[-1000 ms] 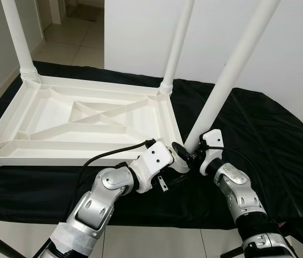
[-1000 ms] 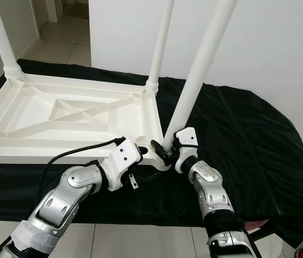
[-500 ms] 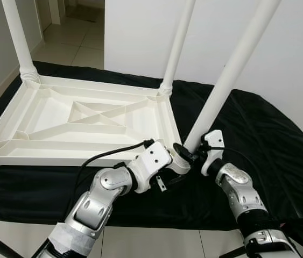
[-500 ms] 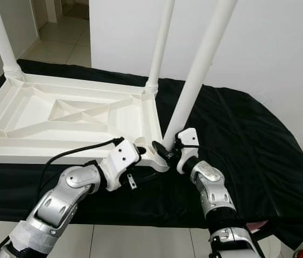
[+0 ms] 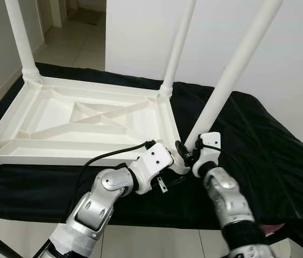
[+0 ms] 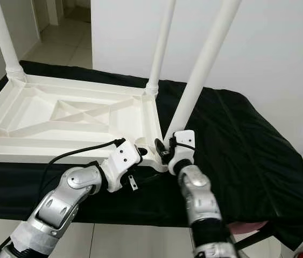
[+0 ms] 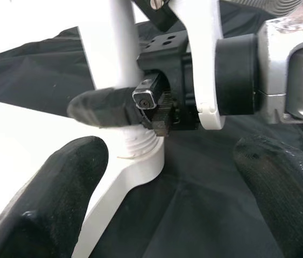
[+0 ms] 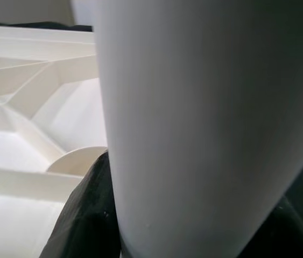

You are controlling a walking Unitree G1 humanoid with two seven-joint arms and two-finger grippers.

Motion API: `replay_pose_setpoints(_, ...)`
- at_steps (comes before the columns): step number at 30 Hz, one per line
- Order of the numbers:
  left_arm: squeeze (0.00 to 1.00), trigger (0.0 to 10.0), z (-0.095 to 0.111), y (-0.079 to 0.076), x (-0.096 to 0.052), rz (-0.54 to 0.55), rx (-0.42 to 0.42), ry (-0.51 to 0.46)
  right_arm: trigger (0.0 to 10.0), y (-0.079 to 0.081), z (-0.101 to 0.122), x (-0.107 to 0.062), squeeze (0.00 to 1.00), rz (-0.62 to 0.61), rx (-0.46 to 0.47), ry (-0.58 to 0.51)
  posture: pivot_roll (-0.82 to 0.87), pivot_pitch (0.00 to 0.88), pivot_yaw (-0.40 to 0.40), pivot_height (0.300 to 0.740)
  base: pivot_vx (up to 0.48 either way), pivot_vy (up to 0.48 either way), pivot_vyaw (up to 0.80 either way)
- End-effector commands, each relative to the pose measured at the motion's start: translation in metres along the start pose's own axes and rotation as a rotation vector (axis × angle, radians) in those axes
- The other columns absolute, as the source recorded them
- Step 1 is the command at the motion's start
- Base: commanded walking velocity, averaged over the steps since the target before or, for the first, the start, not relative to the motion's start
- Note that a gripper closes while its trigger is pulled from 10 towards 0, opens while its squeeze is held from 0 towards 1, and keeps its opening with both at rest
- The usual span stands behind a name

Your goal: Building children table

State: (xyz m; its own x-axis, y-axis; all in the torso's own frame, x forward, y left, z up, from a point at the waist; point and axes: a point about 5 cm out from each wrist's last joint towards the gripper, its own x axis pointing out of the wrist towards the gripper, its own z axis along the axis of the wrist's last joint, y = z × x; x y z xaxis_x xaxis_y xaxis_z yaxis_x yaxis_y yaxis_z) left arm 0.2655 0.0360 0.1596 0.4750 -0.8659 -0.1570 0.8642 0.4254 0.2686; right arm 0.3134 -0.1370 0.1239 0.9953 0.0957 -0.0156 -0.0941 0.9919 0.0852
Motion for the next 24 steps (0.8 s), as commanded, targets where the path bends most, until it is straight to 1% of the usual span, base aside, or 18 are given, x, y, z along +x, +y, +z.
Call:
replay_pose_setpoints(1, 0.00, 10.0, 0.002, -0.002, 0.001, 0.025, 0.004, -0.008, 10.0, -0.017, -0.011, -0.009, 0.00, -0.144, -0.020, 0.060, -0.01, 0.000, -0.144, 0.740, 0.000, 0.000, 0.00)
replay_pose_setpoints(2, 0.00, 10.0, 0.002, -0.002, 0.002, 0.025, 0.004, -0.010, 10.0, -0.011, -0.011, -0.018, 0.00, -0.216, -0.030, 0.061, -0.01, 0.000, -0.145, 0.740, 0.000, 0.000, 0.00)
replay_pose_setpoints(4, 0.00, 10.0, 0.002, -0.002, 0.002, 0.025, 0.003, -0.011, 10.0, 0.000, -0.012, -0.026, 0.00, -0.233, -0.003, 0.057, -0.01, 0.000, -0.144, 0.740, 0.000, 0.000, 0.00)
replay_pose_setpoints(7, 0.00, 10.0, 0.002, -0.002, 0.002, 0.023, 0.003, -0.011, 10.0, 0.003, -0.011, -0.026, 0.00, -0.220, 0.004, 0.061, -0.01, 0.000, -0.144, 0.740, 0.000, 0.000, 0.00)
replay_pose_setpoints(11, 0.00, 10.0, 0.002, -0.003, 0.002, 0.020, 0.002, -0.012, 10.0, 0.002, -0.011, -0.025, 0.00, -0.227, 0.013, 0.072, -0.01, 0.000, -0.144, 0.740, 0.000, 0.000, 0.00)
replay_pose_setpoints(13, 0.00, 10.0, 0.002, -0.002, 0.002, 0.021, 0.004, -0.011, 10.0, 0.005, -0.009, -0.027, 0.00, -0.228, 0.017, 0.082, -0.01, 0.000, -0.141, 0.740, 0.000, 0.000, 0.00)
replay_pose_setpoints(15, 0.00, 10.0, 0.002, -0.002, 0.002, 0.021, 0.004, -0.011, 10.0, 0.005, -0.009, -0.027, 0.00, -0.228, 0.017, 0.082, -0.01, 0.000, -0.141, 0.740, 0.000, 0.000, 0.00)
replay_pose_setpoints(16, 0.00, 10.0, 0.002, -0.002, 0.002, 0.023, 0.003, -0.010, 10.0, 0.008, -0.008, -0.027, 0.10, -0.221, 0.018, 0.082, -0.01, 0.000, -0.143, 0.740, 0.000, 0.000, 0.00)
replay_pose_setpoints(17, 0.00, 10.0, 0.002, -0.001, 0.002, 0.024, 0.004, -0.010, 10.0, 0.010, -0.006, -0.027, 1.00, -0.209, 0.022, 0.078, -0.01, 0.000, -0.144, 0.740, 0.000, 0.000, 0.00)
replay_pose_setpoints(21, 0.00, 10.0, 0.002, -0.001, 0.002, 0.027, 0.003, -0.010, 10.0, 0.014, -0.003, -0.026, 1.00, -0.175, 0.029, 0.067, -0.01, 0.000, -0.143, 0.740, 0.000, 0.000, 0.00)
replay_pose_setpoints(23, 0.00, 10.0, 0.002, 0.000, 0.002, 0.032, 0.004, -0.010, 10.0, 0.017, 0.000, -0.025, 1.00, -0.126, 0.042, 0.050, -0.01, 0.000, -0.144, 0.740, 0.000, 0.000, 0.00)
replay_pose_setpoints(24, 0.00, 10.0, 0.002, 0.000, 0.002, 0.032, 0.004, -0.010, 10.0, 0.017, 0.000, -0.025, 1.00, -0.126, 0.042, 0.050, -0.01, 0.000, -0.144, 0.740, 0.000, 0.000, 0.00)
